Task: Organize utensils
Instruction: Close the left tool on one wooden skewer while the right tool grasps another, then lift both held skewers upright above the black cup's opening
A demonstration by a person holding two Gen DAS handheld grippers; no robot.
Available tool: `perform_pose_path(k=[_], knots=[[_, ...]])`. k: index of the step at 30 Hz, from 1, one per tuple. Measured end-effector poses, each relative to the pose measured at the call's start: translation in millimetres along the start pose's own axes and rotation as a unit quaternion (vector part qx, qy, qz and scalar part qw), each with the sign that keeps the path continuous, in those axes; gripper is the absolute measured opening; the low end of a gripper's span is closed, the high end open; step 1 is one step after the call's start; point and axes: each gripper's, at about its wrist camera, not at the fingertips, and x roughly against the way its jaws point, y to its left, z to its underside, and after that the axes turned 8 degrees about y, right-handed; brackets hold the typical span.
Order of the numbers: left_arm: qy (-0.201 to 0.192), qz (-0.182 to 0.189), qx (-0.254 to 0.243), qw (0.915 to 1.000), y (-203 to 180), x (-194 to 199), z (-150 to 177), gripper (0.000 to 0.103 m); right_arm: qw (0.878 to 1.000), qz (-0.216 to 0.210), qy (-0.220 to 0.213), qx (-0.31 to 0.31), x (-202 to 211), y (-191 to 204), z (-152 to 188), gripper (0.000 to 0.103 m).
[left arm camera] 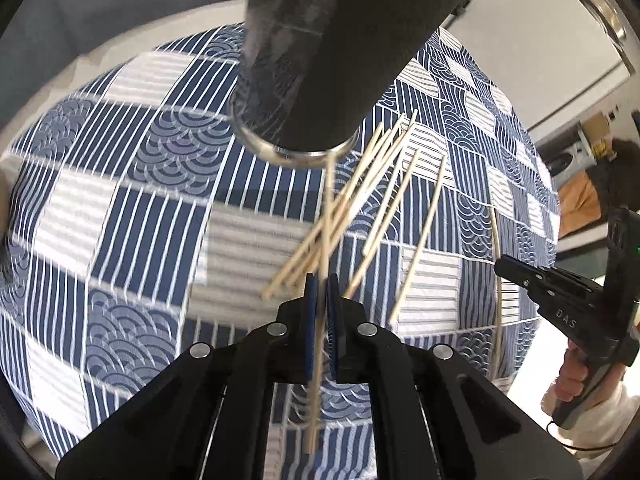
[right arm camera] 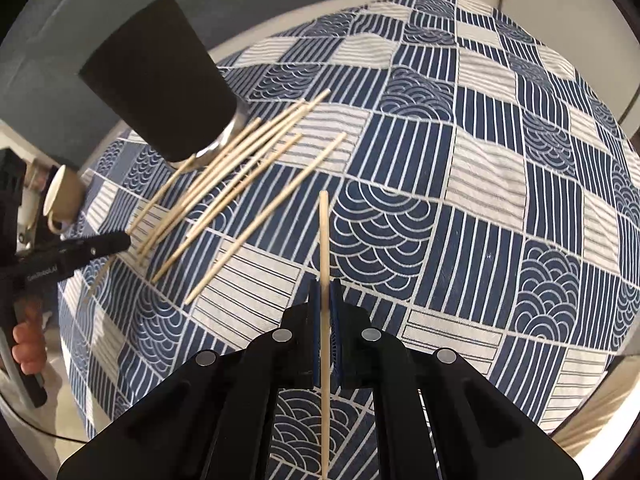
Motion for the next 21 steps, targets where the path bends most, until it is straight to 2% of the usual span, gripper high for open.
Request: perform_pose_path(k=[5,9,12,18,21], knots=[[-0.009,0.012,0.037,0.9992,3,13,15,0.005,1.000,-0.009,-0.016,0.010,12,-6,-7,0.005],[-0.045,0.010,0.069,0.9966,-5,35,32,0.005,0.998,-0.034,-0.017,0.047,25,-5,-20,0.005],[-0.065,-0.003,0.090,0.9938,-10,48,38,0.005,0.995,-0.039,-0.040,0.080,42,-1,-33,0.005],[-0.125,-0.030,0.135,0.9825,-20,87,52,0.005,0.982,-0.070,-0.088,0.155,80,16,-64,0.005],[-0.176,-0.031,0.168,0.9694,-29,111,56,0.005,0.971,-0.096,-0.098,0.197,97,26,-85,0.005]])
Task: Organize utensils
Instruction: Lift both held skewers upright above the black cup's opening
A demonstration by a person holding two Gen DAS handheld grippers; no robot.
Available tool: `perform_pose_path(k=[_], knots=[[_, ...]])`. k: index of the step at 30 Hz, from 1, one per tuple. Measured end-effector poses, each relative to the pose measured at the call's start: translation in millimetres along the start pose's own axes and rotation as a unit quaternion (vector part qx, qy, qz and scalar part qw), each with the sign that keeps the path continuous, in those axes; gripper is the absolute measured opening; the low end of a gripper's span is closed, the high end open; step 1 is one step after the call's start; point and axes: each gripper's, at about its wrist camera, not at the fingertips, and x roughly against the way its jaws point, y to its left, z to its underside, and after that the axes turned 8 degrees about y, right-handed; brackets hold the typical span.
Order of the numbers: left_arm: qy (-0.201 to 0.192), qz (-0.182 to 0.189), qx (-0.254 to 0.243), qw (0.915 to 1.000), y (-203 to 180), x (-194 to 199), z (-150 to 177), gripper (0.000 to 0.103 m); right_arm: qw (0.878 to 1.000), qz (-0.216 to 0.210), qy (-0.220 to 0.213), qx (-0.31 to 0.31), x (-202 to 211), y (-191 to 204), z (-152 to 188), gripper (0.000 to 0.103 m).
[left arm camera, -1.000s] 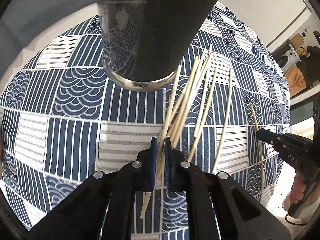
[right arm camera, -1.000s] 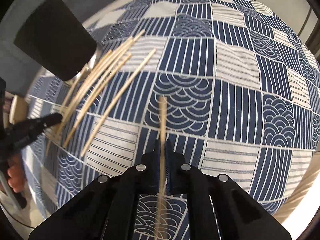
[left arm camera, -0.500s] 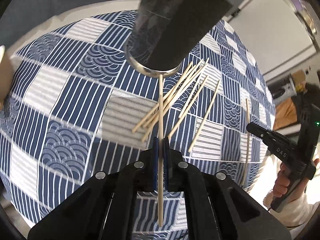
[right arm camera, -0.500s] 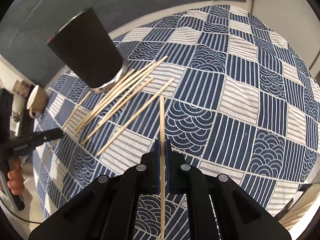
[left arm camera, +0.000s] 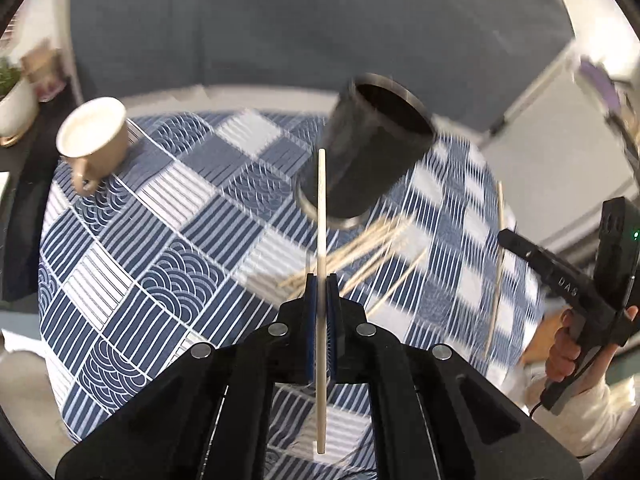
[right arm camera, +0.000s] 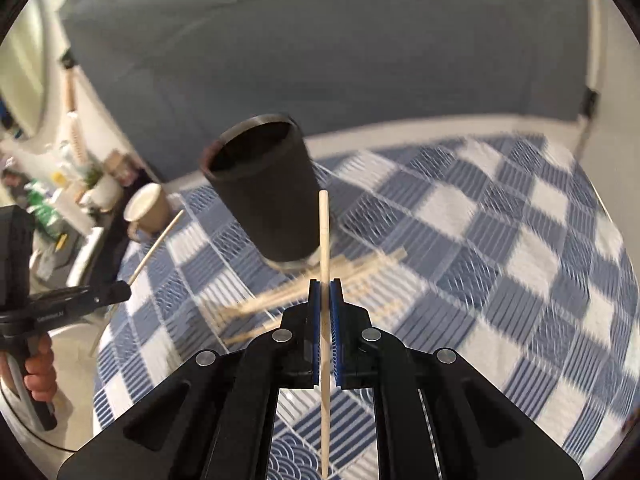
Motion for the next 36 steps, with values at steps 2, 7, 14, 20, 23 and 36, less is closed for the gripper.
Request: perform_pose_path(k=[2,7,14,20,23,36], knots=[[-0.033,0.002,0.009,0.9994,-8,12,-2,0.005,0.999,-0.025,-0.012,0.032,9,2,-18,0.005],[-0.118,0.025,0.034,0.9921,-26,35,-12,0.005,0.993,-0.054,-0.046,0.089,28,9,-56,0.005],[-0.212,0.051,0.004,0.9759,-51,42,-48,0.005,0.979,-0.112,-0.118,0.126,50,14,-108,0.005],[-0.272,0.111,0.000,0.9559,-56,30,-79,0.005,0.964,-0.140,-0.169,0.152,57,22,-141,0.005],[-0.281,0.139,-0.012,0.9494,-56,16,-96,0.005,0.962,-0.147,-0.183,0.139,49,22,-154,0.005],[-0.285,0.217,-0.040,0.9326,-31,-42,-149,0.005,0.964,-0.136,-0.209,0.095,1,17,-179,0.005]])
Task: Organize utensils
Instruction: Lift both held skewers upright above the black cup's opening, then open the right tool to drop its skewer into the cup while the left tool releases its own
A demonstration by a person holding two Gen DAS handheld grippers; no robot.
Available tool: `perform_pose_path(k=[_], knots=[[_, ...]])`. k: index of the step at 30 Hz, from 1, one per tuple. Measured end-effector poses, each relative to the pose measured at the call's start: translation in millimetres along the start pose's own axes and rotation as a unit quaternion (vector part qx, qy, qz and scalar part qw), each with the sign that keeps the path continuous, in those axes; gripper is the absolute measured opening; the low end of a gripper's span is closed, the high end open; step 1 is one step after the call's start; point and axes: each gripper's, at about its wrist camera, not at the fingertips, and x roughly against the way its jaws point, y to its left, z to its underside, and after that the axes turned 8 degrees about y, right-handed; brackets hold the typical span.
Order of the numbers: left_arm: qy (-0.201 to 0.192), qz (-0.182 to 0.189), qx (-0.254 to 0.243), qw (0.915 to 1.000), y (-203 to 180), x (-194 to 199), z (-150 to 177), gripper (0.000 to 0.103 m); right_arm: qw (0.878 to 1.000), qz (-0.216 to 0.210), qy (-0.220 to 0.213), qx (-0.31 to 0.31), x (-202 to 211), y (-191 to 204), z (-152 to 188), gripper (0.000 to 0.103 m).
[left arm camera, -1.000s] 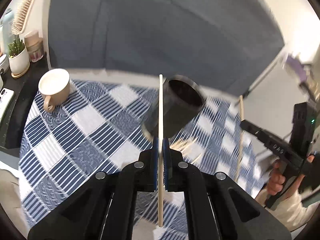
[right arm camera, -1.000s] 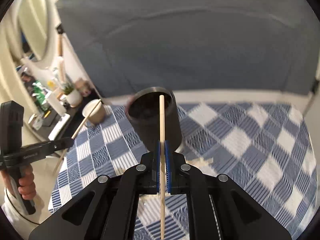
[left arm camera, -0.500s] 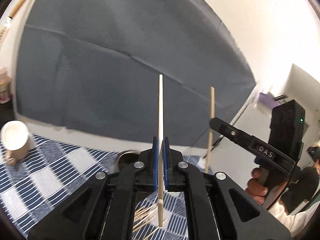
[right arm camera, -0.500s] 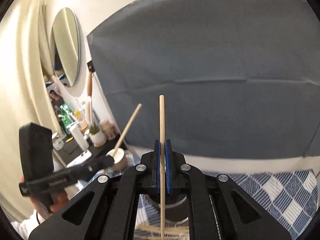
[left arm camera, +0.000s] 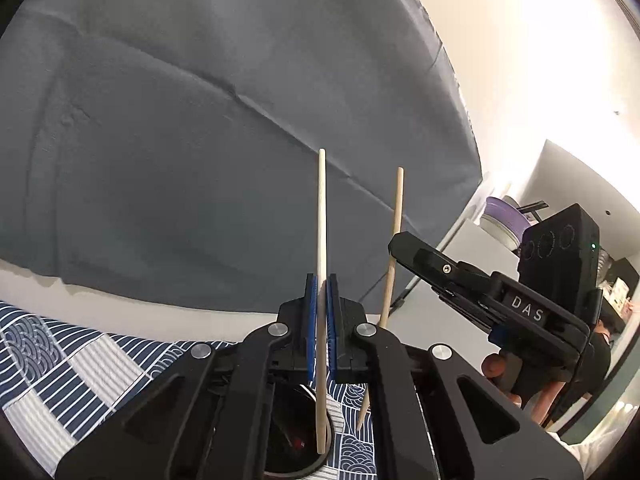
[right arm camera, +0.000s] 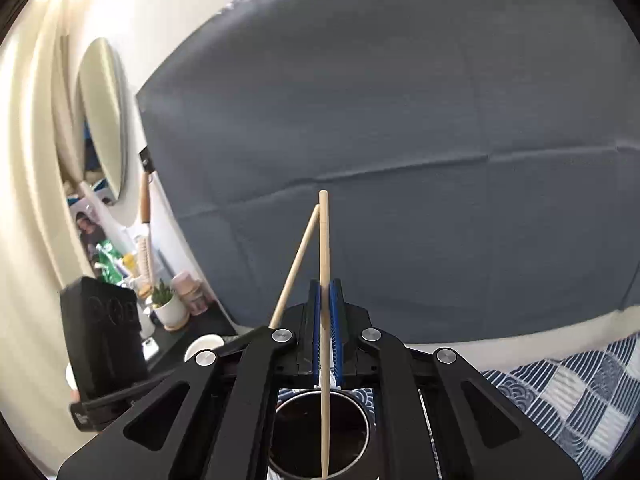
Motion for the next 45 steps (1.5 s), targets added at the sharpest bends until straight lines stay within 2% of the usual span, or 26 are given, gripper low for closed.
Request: perform_pose_path(k=[6,8,11,15,19,28,36,41,42,45], knots=[[0.000,0.029,-0.003,0.9996,21,-21,13,0.005,1.000,0.012,0.003,-0.013,-17,-4,15,0.005],[0.002,0.032,-0.008,0.9995,24,-25,18,0.005,1.000,0.023,-0.001,-0.008,-21,-5,21,0.005],[0.010,0.027,-0.020,0.9994,24,-27,24,0.005,1.000,0.015,-0.002,-0.018,-25,-8,28,0.005],[0.013,0.041,-0.025,0.9988,28,-25,33,0.005,0.999,0.023,-0.011,-0.028,-33,-10,32,0.005],[0.020,0.033,-0.037,0.9986,24,-21,43,0.005,0.999,0.026,-0.024,-0.019,-40,-6,31,0.005],[0.031,0.005,-0.046,0.9985,13,-7,55,0.005,0.999,0.027,0.012,-0.021,-49,-8,56,0.005],[0.054,-0.059,-0.069,0.9944,-7,7,63,0.005,1.000,0.001,0.013,-0.022,-27,-12,65,0.008],[0.065,-0.085,-0.067,0.9920,-16,33,67,0.020,0.999,-0.003,0.019,-0.027,-8,-17,64,0.009],[0.069,-0.089,-0.067,0.9914,-19,36,66,0.026,0.999,-0.001,0.021,-0.028,-5,-18,64,0.012],[0.074,-0.098,-0.071,0.9899,-25,48,66,0.038,0.999,0.023,0.027,-0.017,10,-18,64,0.032]])
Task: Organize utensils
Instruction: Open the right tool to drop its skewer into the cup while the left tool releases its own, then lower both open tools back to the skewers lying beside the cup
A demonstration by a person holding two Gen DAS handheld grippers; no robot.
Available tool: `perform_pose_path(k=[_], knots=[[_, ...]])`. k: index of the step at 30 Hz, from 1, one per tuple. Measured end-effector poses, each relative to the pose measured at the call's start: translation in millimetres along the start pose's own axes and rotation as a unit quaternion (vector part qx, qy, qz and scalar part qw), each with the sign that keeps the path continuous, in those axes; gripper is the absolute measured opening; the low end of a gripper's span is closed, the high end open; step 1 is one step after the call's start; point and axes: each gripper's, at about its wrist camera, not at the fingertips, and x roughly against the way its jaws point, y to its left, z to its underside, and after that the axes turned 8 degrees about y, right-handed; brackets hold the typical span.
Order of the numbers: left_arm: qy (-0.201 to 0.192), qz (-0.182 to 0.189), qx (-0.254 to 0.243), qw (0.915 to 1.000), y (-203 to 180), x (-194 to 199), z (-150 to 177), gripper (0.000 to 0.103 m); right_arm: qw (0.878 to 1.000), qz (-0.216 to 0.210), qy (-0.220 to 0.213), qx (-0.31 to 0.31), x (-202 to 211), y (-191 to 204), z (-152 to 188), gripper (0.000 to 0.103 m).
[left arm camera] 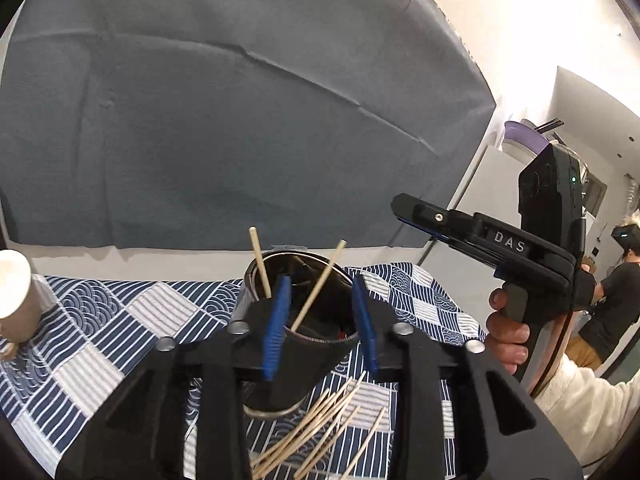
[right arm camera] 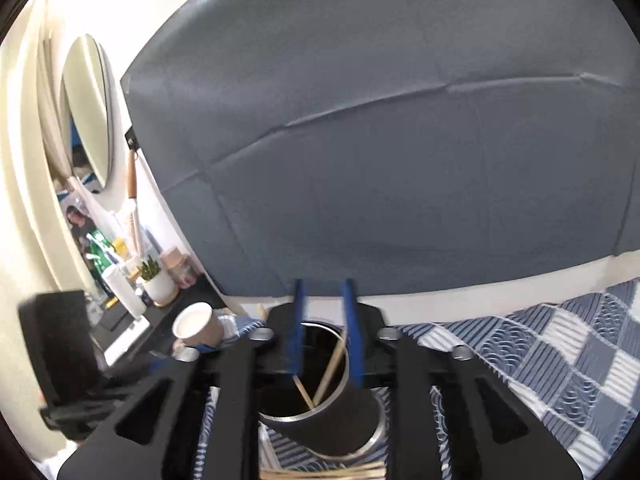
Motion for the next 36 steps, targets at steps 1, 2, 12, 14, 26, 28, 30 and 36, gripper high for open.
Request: perform_pose_path(k=[1,2,12,14,26,28,30,36], knots=[[0.007,-0.002,-0.004,1.0000,-2,5,0,0.044,1.000,0.008,-0.001,0.004,5,1,1,0.035],[0.011,-0.009,-0.007,0.9999,-3,8,-1,0.048,1.000,0.016,-0.002,0.007,10,1,2,0.037],[0.096,0.003,-0.020,0.9951,0,1,20,0.087,0.996,0.081,0.022,-0.011,37,-10,38,0.082],[0.132,0.003,-0.025,0.9909,5,-13,27,0.087,0.995,0.095,0.034,-0.027,37,-14,50,0.085],[0.279,0.002,-0.064,0.9583,45,-79,73,0.087,0.973,0.173,0.128,-0.085,11,-26,132,0.086],[0.293,0.003,-0.073,0.9532,49,-84,76,0.087,0.968,0.177,0.146,-0.100,6,-26,143,0.086],[0.302,0.005,-0.084,0.9495,52,-89,77,0.087,0.962,0.187,0.162,-0.116,0,-24,155,0.086],[0.344,0.016,-0.109,0.9325,57,-115,80,0.087,0.944,0.215,0.199,-0.152,-17,-16,187,0.086]])
